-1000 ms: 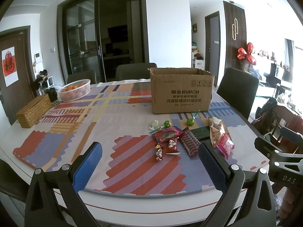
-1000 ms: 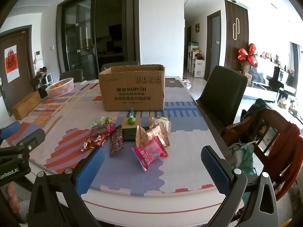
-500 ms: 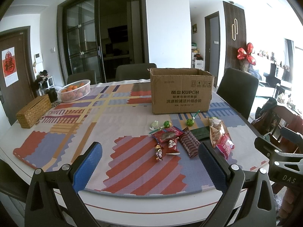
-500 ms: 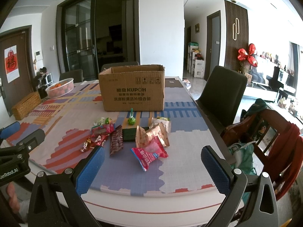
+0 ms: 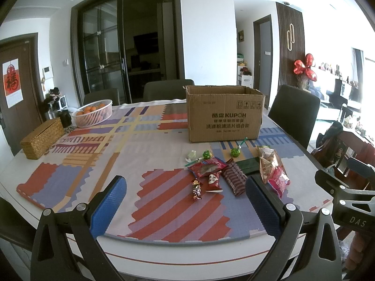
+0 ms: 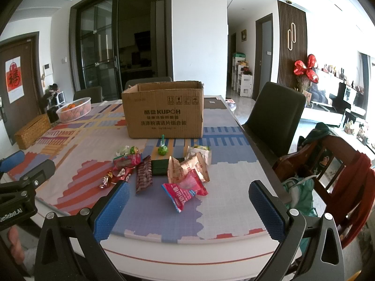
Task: Organize snacks
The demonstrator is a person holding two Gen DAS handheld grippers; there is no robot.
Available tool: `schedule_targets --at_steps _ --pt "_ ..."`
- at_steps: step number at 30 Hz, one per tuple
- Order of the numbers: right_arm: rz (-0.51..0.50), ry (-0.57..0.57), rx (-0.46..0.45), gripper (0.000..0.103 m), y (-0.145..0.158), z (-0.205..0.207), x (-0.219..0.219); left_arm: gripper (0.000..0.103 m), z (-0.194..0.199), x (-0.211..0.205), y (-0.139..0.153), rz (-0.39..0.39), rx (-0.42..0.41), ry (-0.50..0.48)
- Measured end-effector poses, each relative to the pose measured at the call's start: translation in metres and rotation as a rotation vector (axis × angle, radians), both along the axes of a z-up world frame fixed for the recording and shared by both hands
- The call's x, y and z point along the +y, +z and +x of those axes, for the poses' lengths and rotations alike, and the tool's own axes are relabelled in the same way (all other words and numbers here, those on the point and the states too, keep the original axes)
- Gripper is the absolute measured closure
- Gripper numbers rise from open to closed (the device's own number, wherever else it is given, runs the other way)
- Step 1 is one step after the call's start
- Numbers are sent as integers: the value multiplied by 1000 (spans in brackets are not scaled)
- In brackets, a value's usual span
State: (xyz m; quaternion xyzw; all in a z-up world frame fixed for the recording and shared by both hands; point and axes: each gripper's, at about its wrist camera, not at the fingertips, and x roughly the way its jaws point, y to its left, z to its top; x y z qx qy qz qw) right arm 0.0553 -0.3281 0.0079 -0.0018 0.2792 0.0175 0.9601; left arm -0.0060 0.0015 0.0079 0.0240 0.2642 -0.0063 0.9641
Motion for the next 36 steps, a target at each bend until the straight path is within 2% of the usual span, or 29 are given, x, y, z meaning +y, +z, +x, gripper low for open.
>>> schedule_targets --at_steps 27,36 --pt "-1 1 1 1 -7 3 2 0 -1 0 0 0 -1 1" --pt "2 14 15 1 -1 6 4 0 7 1 3 6 9 -4"
